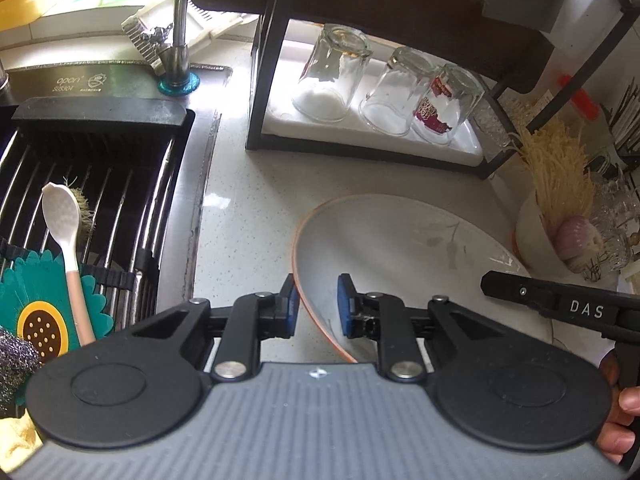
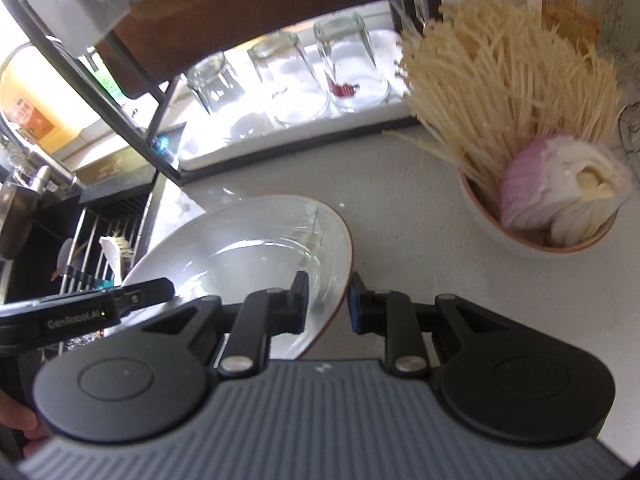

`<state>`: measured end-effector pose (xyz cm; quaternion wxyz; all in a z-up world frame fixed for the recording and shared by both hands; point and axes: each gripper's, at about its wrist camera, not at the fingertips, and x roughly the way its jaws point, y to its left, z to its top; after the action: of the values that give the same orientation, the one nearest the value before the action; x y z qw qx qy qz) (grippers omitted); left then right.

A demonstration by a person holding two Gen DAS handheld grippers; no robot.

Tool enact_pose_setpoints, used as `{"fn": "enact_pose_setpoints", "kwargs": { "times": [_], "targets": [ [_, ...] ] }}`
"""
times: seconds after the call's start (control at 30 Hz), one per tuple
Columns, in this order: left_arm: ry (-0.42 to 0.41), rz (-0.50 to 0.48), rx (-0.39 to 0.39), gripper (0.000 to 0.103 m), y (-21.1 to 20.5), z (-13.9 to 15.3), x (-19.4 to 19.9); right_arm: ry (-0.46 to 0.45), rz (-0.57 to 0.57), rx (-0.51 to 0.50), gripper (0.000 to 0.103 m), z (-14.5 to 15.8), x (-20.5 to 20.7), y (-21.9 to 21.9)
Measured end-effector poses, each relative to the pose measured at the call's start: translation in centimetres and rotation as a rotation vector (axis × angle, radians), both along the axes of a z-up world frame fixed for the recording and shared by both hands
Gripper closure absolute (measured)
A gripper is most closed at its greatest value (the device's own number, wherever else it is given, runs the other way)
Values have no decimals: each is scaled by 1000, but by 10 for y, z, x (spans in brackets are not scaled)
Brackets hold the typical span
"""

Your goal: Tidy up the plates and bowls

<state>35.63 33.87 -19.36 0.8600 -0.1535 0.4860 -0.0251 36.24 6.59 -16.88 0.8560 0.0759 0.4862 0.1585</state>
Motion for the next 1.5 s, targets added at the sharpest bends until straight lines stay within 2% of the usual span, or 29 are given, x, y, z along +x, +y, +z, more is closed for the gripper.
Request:
{"fn": "enact_pose_setpoints", "kwargs": {
  "times": [0.2, 0.5, 0.93, 1.2, 1.37, 1.5],
  "targets": [
    [-60, -18, -24, 80, 2, 30, -7, -52, -23, 31, 79, 26, -16, -11],
    [-138, -62, -14, 80, -11, 79, -24, -130, -70, 71, 79, 67, -50, -29],
    [-199, -175, -1, 80, -54, 117, -61, -197, -160, 104, 79, 90, -106, -72],
    [-194, -173, 10, 80, -90, 112, -87, -184, -172, 109, 79, 77, -134, -104],
    [-157, -173, 34, 80, -113, 96, -103, -168, -167, 102, 79, 67, -143, -120],
    [-103, -170, 17, 80, -124, 78, -111, -145, -155, 75, 79, 53, -146, -128]
  ]
}}
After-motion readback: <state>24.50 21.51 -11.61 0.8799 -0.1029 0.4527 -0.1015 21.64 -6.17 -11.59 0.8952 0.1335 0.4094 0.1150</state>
